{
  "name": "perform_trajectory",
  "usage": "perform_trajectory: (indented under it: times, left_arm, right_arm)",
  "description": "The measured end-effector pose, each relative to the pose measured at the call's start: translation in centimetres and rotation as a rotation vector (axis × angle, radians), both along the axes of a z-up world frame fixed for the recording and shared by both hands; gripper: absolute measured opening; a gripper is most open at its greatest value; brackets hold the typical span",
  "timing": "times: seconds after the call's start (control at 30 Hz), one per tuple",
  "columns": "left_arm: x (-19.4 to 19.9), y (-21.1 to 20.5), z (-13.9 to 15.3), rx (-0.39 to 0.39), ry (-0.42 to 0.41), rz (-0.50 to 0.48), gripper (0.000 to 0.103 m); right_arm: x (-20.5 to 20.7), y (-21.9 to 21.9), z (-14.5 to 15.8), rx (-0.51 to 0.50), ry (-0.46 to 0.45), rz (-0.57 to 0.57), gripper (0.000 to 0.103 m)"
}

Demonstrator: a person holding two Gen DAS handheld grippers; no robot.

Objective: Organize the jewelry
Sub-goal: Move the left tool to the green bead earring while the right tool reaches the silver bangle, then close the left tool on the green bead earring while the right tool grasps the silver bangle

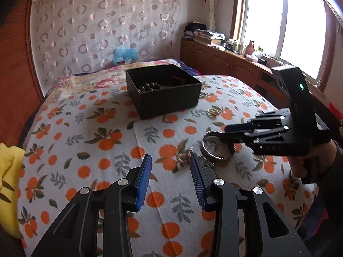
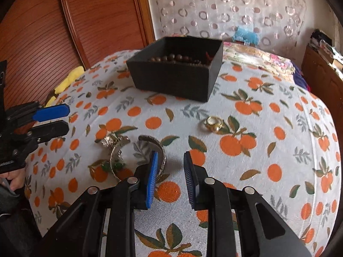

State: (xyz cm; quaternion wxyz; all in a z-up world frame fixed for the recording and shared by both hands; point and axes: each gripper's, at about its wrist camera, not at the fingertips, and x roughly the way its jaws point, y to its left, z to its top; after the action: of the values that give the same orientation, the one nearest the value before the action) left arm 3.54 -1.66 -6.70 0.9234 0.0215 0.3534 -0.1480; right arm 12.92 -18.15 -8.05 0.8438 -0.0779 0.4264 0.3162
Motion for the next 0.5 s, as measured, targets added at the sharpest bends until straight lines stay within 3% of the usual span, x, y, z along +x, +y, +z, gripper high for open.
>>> perform_trajectory:
  times: [0.03,0.1,0.3,0.5]
  left_arm:
    - [0.0,-0.2,-0.1,0.001,0.002,-0.005,0.035]
    - [-0.1,-0.7,-0.5,0.002,0.009,-0.016,0.035]
    - [-0.1,-2.3,-1.2,0.008,0.029,-0.048,0.035]
    - [0.0,-3.7,-1.7,0.014,0.041,-0.079,0.035]
  right_arm:
    - [0.1,0.0,0.0,0.001,0.001,-0.001,0.025]
    - [0.1,0.0,-0.1,0.023,0.019,0.014,0.007]
    - [-0.8,-0.3,0.3,-0.007,-0.035,-0.008,0.005]
    - [-1.6,-2.1,1.6,0.038,-0.09,-0.065,0.004]
